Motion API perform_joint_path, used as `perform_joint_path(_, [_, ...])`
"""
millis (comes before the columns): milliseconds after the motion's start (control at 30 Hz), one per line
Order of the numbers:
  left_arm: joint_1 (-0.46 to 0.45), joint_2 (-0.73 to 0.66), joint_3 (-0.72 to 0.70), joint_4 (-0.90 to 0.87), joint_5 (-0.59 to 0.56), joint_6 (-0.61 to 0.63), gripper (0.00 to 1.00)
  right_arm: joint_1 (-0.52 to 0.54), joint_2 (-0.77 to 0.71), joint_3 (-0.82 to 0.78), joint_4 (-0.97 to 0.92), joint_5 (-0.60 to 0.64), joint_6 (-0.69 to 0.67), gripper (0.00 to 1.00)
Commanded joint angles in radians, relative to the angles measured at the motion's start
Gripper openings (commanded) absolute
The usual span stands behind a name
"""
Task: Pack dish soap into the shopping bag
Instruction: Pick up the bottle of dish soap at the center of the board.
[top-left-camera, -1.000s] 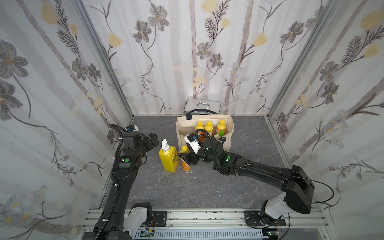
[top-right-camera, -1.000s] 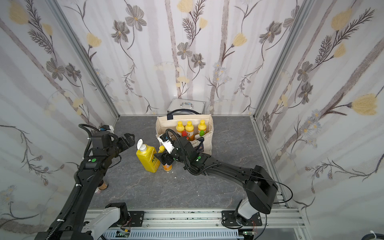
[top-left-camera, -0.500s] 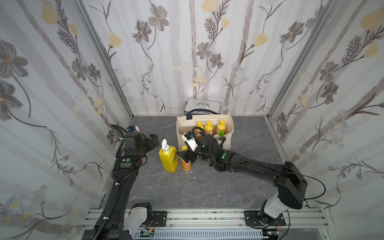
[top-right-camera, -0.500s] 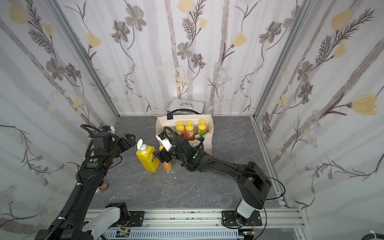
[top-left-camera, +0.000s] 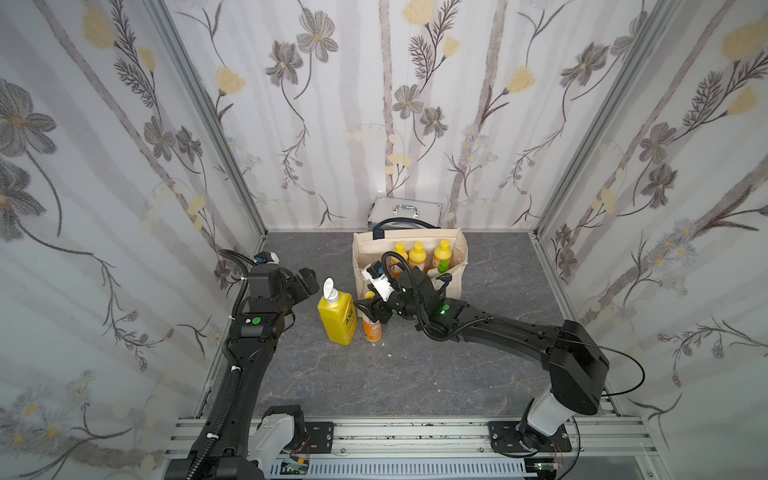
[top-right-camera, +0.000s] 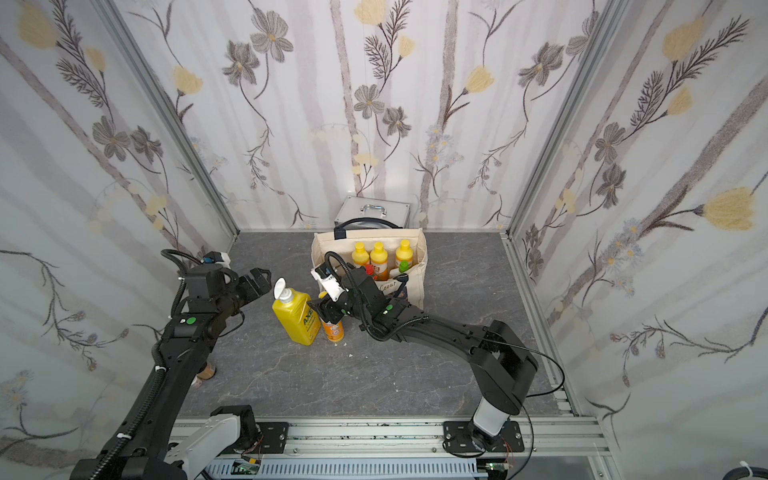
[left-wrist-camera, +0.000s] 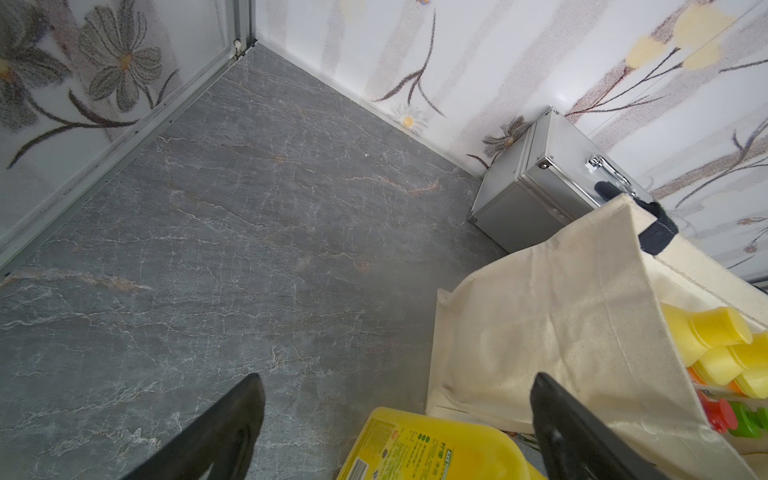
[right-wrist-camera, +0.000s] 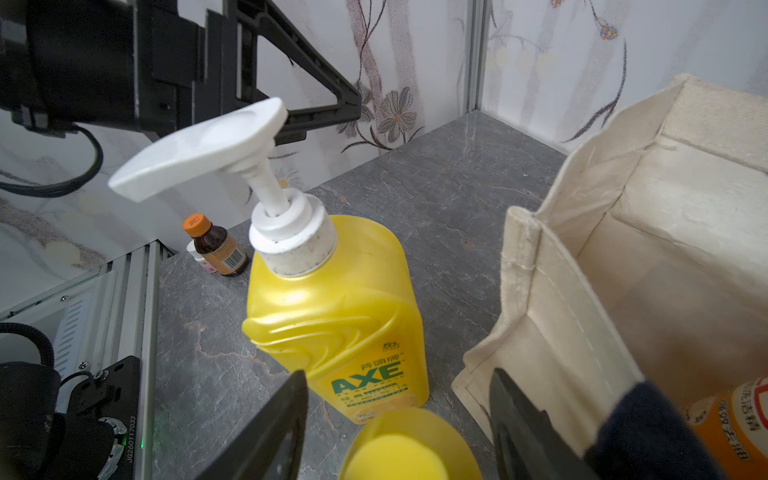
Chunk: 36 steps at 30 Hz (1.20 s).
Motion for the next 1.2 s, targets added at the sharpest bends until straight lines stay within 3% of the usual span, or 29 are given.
perform_joint_path(0, [0.001,-0.001,-0.001,0.028,0.003,0.003,1.00,0.000,0.008,0.012,0.010,0.006,-0.007,0.63])
perform_joint_path(433, [0.001,-0.005,-0.005,0.038,0.009,-0.002,1.00,-0.001,0.013,0.022,-0.015,0.023,-0.025,0.53])
perform_joint_path(1167, [0.001,-0.012,-0.010,0.039,0.005,-0.001,1.00,0.013,0.013,0.062,-0.084,0.100,-0.077,0.21])
